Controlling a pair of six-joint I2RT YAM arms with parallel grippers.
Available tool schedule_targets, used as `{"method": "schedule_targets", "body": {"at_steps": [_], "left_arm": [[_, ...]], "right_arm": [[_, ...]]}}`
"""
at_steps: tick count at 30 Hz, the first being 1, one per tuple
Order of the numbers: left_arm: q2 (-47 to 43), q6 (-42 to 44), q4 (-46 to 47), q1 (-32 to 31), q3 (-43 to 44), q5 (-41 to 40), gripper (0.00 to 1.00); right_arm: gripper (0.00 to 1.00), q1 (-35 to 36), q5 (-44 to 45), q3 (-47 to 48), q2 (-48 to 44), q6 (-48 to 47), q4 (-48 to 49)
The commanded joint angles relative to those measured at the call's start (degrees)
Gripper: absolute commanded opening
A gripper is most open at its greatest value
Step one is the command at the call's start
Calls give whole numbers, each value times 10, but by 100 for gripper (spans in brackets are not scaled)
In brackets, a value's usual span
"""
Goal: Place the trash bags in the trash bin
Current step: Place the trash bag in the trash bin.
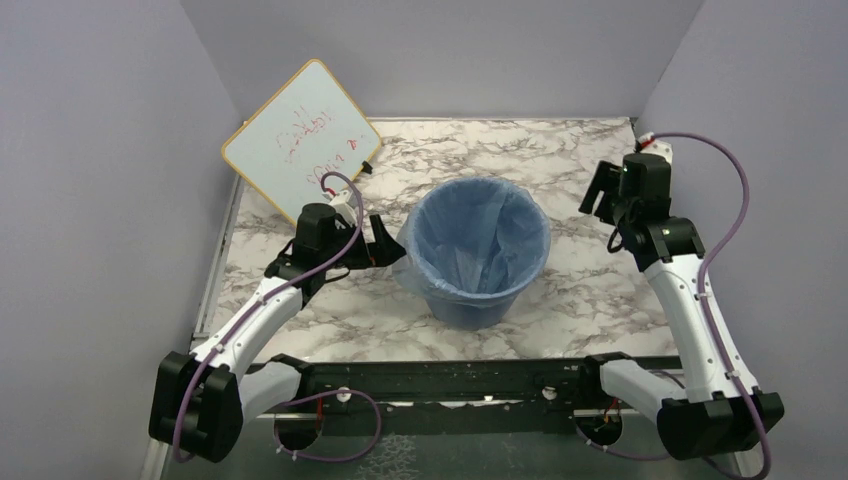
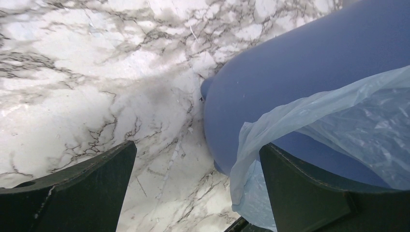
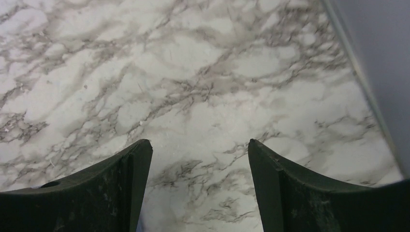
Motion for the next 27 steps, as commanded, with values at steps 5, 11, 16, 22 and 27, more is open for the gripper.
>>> {"method": "schedule_targets", "body": {"at_steps": [5,11,16,22,27], "left_arm": [[-68,-34,-46,-1,-15,-100,99],[-161,-103,-93,-1,-41,-234,99],[-210,-102,-106,-1,-54,-253,99],[-169,-50,-67,-1,-47,-74,99],[-65,-36,-14,-2,-28,117,98]], "right_arm": [[82,-58,-272,-245,-109,187,113],[87,-58,-238,-330,-276,187,56],[87,-58,-458,-379,-328,253,75],[87,-58,-501,-430,-352,240,35],[87,-58,-596,-461,-339,236,91]]}}
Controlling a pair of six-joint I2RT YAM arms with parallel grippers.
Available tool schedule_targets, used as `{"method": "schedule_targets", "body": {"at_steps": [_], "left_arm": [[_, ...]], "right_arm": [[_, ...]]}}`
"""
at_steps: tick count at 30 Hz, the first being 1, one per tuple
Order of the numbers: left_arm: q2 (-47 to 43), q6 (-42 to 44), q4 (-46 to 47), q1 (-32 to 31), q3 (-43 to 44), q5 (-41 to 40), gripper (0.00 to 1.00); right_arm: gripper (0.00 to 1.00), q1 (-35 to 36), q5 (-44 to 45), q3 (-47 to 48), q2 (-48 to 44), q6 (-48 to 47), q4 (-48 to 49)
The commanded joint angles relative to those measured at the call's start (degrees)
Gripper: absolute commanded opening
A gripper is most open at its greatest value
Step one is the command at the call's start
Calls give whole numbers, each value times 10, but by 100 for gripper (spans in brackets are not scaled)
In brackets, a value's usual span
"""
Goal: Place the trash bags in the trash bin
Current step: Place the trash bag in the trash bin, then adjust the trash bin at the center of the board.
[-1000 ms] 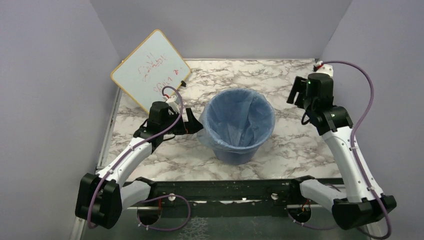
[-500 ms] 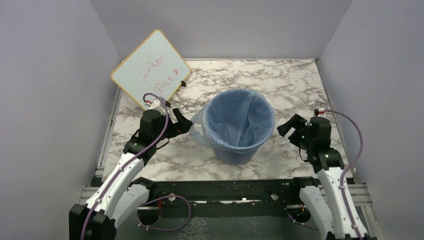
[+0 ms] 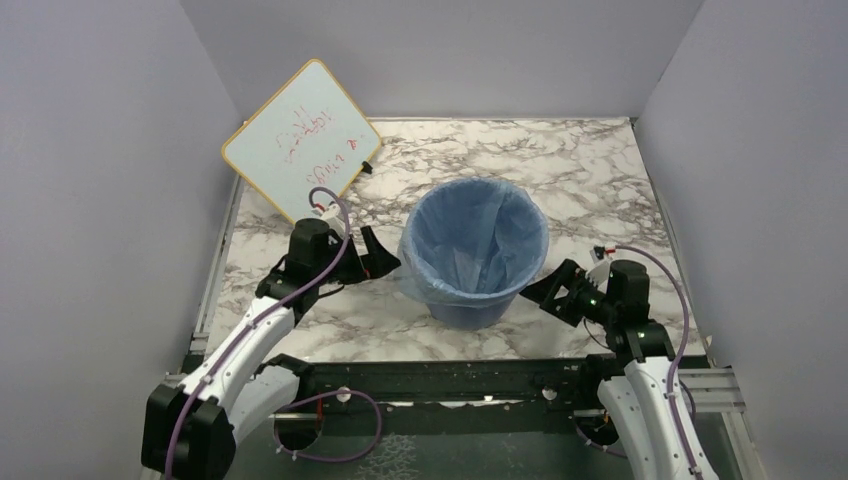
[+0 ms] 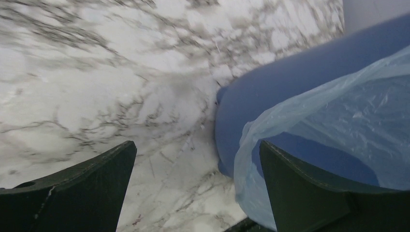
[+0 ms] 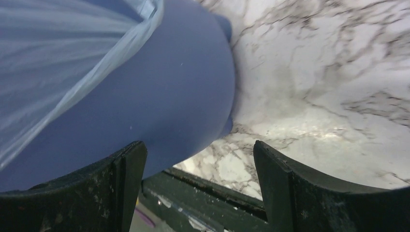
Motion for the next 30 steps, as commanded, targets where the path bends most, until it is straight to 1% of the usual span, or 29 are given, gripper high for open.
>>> {"method": "schedule_targets", "body": {"at_steps": [1,3,4,6,9,10,12,15,17,19,20,22,24,25,28,30], "left_arm": [[69,16,58,-3,15,196,96],[46,-1,79,-4,-1,193,96],[28,-1,73,-4,-5,178,96],[-8,4,29,-4,-2,122,99],[-53,-2,-55,-4,8,30,99],[-67,-7,-73,-4,9,12,99],[-94,-15,-103,-4,16,8,99],[-109,-14,-149,-4,55,50,99],[-106,-7,-172,-4,79,90,99],[-100,5,-182,-4,83,154,99],[-97,16,-179,-4,76,200,99],[-85,59,-167,-5,57,320,99],[-88,96,-191,-8,52,353,99],[-96,97,-185,-11,46,364,99],[-114,55,-119,-23,7,432,99],[-122,47,-105,-44,-5,422,99]], "right_arm": [[87,-1,-111,-25,13,-7,49],[87,-1,-127,-27,33,-25,54],[87,-1,-133,-26,42,-32,52],[87,0,-150,-26,57,-45,52],[88,-1,-165,-30,64,-61,52],[88,0,-174,-34,65,-62,53],[88,0,-224,-50,63,-58,78],[88,0,-295,-61,59,-57,94],[89,-1,-304,-64,48,-47,97],[90,-1,-325,-88,31,6,162],[90,0,-341,-105,23,51,219],[91,-1,-353,-135,12,127,319],[92,0,-341,-140,10,145,353],[92,0,-335,-140,14,146,356],[92,0,-338,-158,27,195,434],[92,3,-336,-178,32,247,508]]}}
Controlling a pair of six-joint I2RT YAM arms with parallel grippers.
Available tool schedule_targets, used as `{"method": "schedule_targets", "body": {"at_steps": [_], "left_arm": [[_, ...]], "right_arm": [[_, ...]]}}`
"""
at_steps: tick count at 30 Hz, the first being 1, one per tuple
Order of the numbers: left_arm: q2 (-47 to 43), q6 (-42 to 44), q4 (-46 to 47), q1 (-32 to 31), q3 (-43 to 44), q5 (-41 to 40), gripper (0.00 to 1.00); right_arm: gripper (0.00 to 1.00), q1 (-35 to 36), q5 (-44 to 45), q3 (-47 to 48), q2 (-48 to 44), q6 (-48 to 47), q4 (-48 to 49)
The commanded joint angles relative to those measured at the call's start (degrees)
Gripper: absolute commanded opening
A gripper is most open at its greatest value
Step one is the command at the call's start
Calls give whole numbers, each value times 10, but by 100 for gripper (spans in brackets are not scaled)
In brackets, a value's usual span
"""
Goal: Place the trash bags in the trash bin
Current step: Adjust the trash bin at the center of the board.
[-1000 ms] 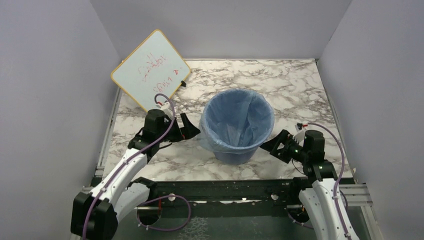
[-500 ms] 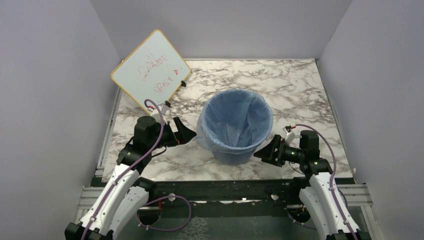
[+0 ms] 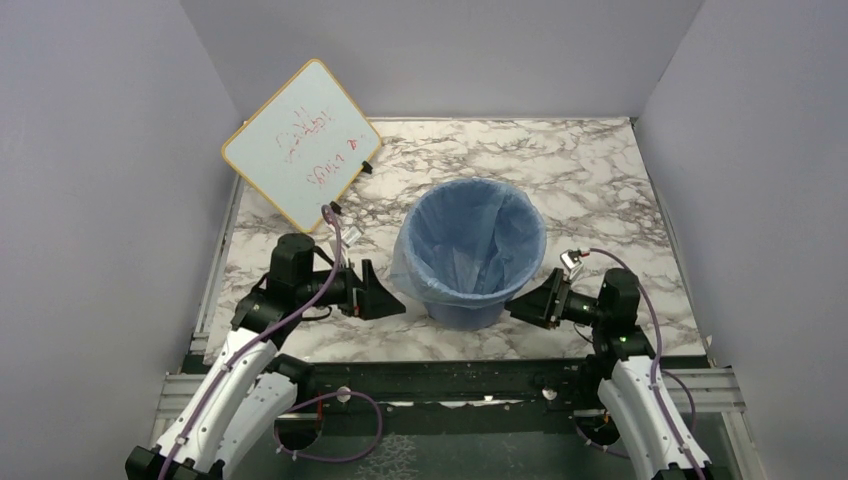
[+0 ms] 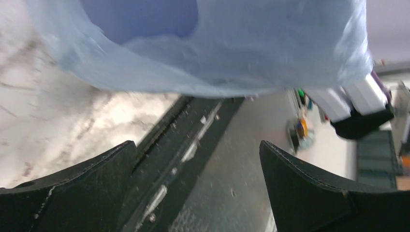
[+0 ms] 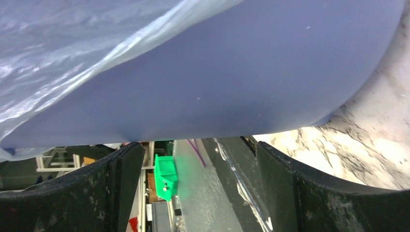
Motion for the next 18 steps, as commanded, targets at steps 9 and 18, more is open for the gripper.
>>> {"method": "schedule_targets", "body": {"at_steps": [9,18], "left_arm": [[3,-111,226,-206,-75,-80,99],[43,-123,413,-279,-134,-330,99]], "right_arm": [[91,34,35,-19,88,142,255],[91,42,57,5,170,130,273]]}}
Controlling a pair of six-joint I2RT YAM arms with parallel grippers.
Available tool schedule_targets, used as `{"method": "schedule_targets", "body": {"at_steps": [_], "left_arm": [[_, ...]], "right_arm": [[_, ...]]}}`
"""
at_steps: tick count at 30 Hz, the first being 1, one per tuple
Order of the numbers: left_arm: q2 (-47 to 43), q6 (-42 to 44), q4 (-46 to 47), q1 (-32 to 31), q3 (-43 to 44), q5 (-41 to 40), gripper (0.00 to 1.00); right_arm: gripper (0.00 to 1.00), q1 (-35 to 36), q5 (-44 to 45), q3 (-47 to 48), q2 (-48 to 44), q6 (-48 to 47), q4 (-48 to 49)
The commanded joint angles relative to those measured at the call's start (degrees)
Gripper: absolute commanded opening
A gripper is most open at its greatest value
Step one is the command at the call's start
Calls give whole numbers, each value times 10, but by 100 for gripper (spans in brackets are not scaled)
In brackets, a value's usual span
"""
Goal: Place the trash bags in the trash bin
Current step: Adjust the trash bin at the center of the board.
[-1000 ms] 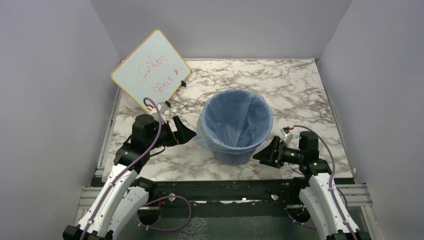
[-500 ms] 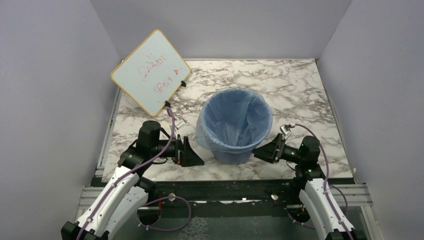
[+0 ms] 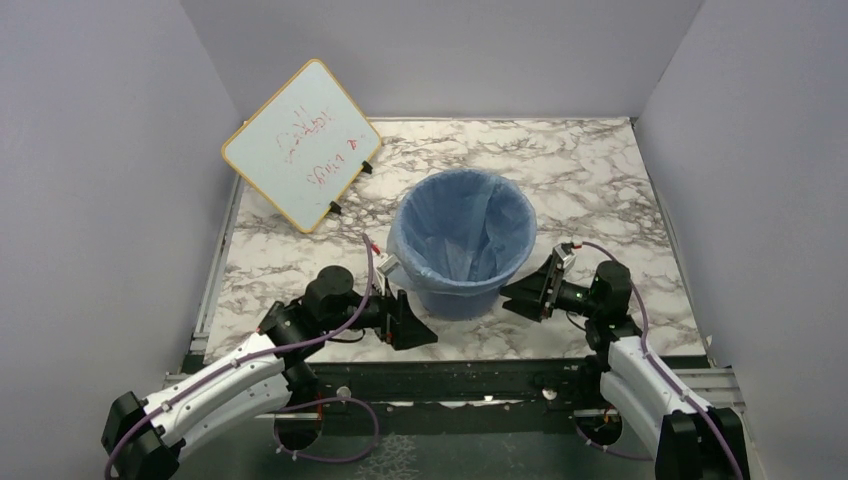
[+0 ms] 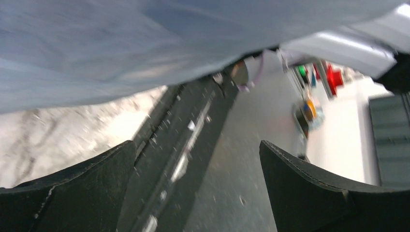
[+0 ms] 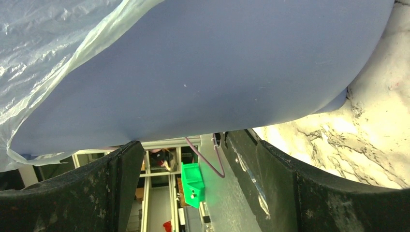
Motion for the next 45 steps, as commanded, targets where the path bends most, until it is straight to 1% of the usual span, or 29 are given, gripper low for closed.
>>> {"method": "schedule_targets", "body": {"at_steps": [1,4,6,8,10,12,15,19,22,26,29,32,33,35,37,39,41,43,45], "left_arm": [[62,1,144,-9,-3,-130,99],[107,28,149,-11,23,-179,99],[118,46,147,-11,38,-215,99],[123,52,121,-11,53,-267,99],[125,60,89,-11,66,-305,99],[125,58,47,-10,75,-342,99],[122,64,9,-10,82,-370,99],[115,72,-26,-9,86,-394,99],[127,71,-59,-4,85,-423,99],[137,73,-71,12,85,-403,99],[124,71,-68,12,79,-381,99],[99,71,-38,13,52,-351,99],[95,74,-27,13,45,-343,99],[98,74,-13,13,40,-339,99],[116,75,1,14,42,-332,99],[138,74,29,14,48,-326,99],[162,79,56,14,54,-324,99],[187,88,63,15,77,-334,99],[213,99,62,15,104,-336,99]], "right_arm": [[91,6,32,18,0,-4,32],[91,6,36,25,-11,-33,-15],[91,6,68,49,-21,-92,-121],[91,6,122,81,-26,-141,-232],[91,6,164,101,-28,-160,-284],[91,6,199,120,-26,-179,-318],[91,6,250,158,-18,-206,-370],[91,6,298,203,-13,-233,-414],[91,6,332,220,-21,-239,-435],[91,6,382,235,-36,-252,-454],[93,6,423,260,-44,-272,-484],[94,6,377,273,-40,-305,-482],[94,6,342,267,-36,-310,-467],[93,7,219,241,-28,-320,-401],[93,6,166,225,-17,-312,-364],[93,6,155,223,-13,-320,-363],[93,6,168,230,-13,-335,-384],[93,6,188,237,-15,-343,-402],[93,6,237,242,-17,-334,-419]]}}
